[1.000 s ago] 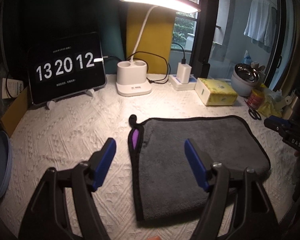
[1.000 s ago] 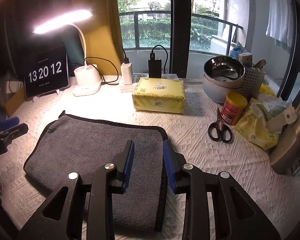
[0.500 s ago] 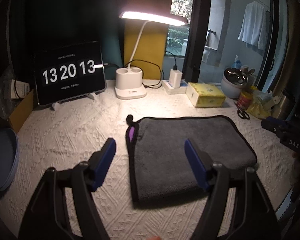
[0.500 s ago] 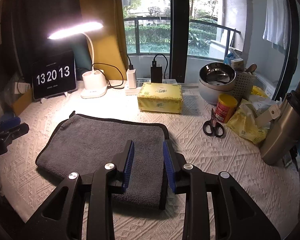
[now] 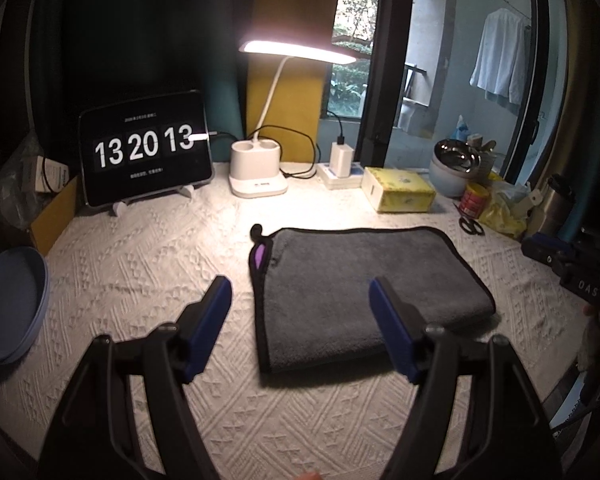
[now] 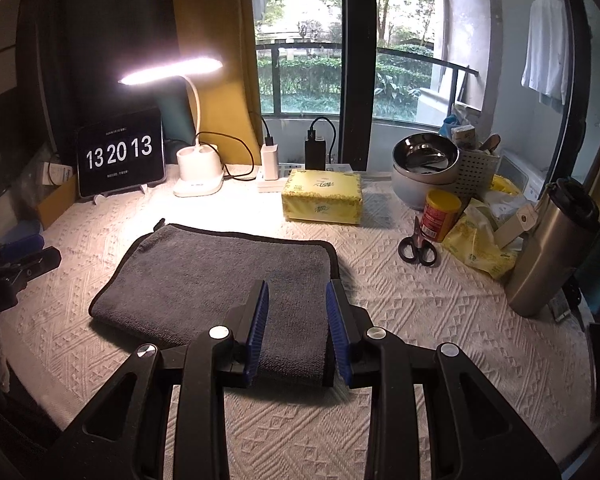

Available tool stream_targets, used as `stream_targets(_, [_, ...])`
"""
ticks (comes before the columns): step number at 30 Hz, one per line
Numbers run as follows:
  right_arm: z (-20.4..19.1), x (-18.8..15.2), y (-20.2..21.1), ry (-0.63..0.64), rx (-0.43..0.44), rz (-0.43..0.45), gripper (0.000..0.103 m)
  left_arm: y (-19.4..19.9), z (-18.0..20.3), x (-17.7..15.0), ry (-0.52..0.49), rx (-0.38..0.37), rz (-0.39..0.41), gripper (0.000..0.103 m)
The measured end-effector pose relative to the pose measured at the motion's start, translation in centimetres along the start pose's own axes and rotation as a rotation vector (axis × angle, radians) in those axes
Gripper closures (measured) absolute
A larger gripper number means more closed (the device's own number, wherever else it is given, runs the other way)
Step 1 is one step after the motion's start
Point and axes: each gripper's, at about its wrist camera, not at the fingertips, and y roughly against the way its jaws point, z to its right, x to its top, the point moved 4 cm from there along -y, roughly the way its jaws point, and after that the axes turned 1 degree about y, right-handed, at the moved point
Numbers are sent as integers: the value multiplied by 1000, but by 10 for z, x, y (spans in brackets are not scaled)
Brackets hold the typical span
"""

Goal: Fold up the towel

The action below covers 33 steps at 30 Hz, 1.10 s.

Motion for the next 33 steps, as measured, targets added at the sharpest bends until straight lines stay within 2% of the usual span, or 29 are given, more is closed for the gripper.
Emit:
stream_targets(18, [-8, -20, 48, 12, -21, 33, 71, 43, 11, -18, 4, -43, 37, 30])
stream_targets(33, [-24, -48, 81, 9, -27, 46, 71, 77, 14, -45, -13, -64, 43, 30])
